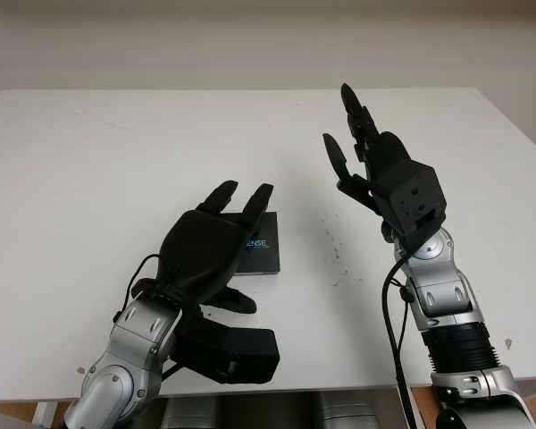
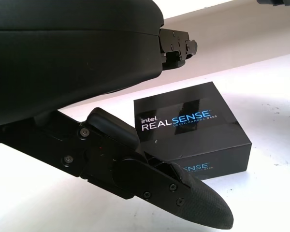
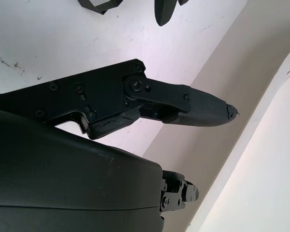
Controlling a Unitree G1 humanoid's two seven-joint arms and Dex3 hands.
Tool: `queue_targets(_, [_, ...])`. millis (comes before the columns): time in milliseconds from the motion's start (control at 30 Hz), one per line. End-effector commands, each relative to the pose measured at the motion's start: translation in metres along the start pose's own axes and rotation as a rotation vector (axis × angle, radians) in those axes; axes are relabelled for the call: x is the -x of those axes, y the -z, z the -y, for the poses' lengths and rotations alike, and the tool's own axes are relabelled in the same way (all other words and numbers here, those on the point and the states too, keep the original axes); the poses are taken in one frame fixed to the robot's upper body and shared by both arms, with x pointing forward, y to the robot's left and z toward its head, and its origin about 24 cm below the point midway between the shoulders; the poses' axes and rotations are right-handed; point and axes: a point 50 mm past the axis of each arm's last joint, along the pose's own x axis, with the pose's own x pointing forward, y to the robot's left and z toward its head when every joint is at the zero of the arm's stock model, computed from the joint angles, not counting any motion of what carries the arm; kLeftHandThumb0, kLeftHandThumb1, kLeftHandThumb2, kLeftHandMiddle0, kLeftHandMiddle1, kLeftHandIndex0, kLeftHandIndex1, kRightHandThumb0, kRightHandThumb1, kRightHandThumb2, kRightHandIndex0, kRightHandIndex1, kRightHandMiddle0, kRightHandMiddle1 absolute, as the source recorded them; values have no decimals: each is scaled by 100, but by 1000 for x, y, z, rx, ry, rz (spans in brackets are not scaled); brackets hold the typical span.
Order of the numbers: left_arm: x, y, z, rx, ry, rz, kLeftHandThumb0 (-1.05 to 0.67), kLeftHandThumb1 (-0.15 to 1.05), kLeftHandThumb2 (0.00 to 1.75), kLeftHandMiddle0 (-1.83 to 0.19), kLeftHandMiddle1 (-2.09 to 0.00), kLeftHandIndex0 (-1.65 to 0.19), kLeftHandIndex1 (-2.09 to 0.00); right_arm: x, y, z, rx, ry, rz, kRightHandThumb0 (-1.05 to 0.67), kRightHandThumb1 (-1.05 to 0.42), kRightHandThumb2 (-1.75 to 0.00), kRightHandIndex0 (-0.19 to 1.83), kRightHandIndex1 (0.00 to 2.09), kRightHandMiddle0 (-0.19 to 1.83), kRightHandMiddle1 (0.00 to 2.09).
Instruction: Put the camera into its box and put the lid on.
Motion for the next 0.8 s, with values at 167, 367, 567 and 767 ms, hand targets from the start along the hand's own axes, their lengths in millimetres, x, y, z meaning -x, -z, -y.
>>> queue_targets(167, [-5,2,2,-25,-8,-31,-94,102,8,-7,-8,6,-7,-3,-7,3,10,14,34,-72,-105,-63,-3,6,-3,7])
queue_targets(367, [-10,2,1,-33,-9,-50,-91,101,5,-5,-7,5,-7,-2,-7,3,12,14,28,-73,-105,-63,-2,6,-2,8])
queue_targets(567, [-16,1,4,-68,-16,-80,-91,99,5,-8,-8,3,-7,-2,-8,3,3,7,34,-72,-105,-64,-3,5,-3,7])
queue_targets(767, [-21,0,7,-17,-8,-85,-89,97,5,-10,-9,1,-8,-2,-7,2,8,8,36,-73,-105,-64,-3,5,-2,7])
